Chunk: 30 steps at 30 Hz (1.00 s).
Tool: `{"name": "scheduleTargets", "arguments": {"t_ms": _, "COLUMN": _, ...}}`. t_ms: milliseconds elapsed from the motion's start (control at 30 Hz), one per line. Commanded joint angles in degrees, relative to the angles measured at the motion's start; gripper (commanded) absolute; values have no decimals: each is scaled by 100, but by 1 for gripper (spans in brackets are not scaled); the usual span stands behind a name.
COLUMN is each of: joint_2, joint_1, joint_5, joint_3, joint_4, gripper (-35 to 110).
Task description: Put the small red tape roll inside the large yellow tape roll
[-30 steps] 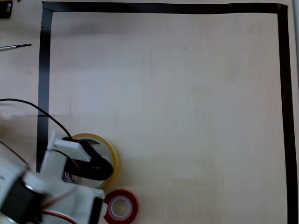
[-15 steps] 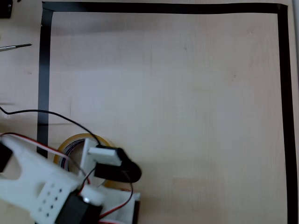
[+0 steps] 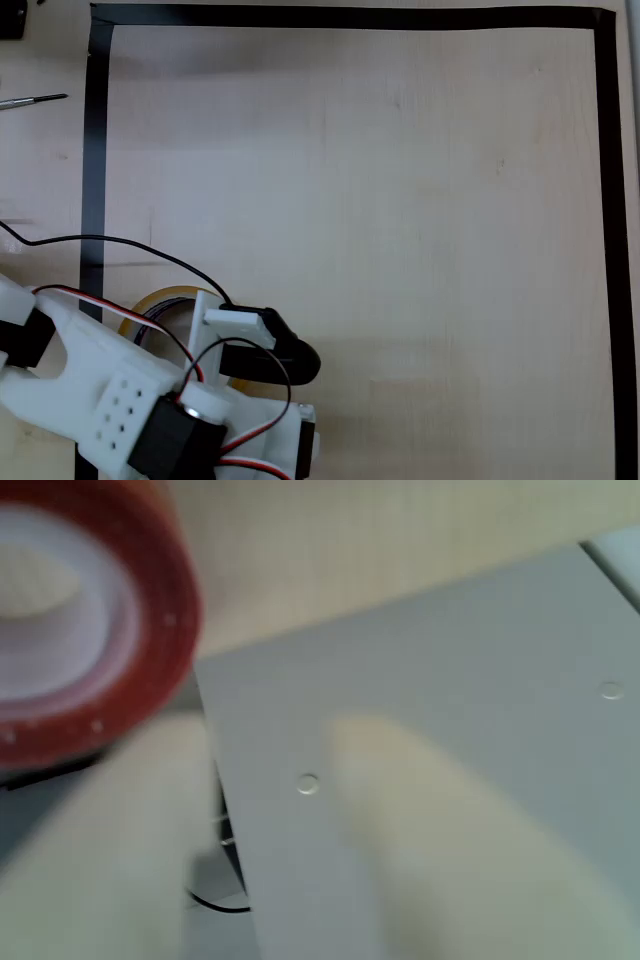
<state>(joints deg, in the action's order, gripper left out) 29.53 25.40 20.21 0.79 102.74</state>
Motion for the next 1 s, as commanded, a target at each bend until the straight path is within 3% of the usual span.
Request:
{"name": "scheduleTargets", "arguments": {"t_ms": 0, "joint_2": 167, "joint_1": 211, "joint_5": -97, "joint_3": -615, "joint_4": 70, "gripper": 9}}
{"name": "scheduleTargets", "arguments": {"t_ms": 967, "joint_2": -1028, "joint_1": 501, "joint_5": -132, "joint_3": -1204, "joint_4": -105, "gripper": 20}}
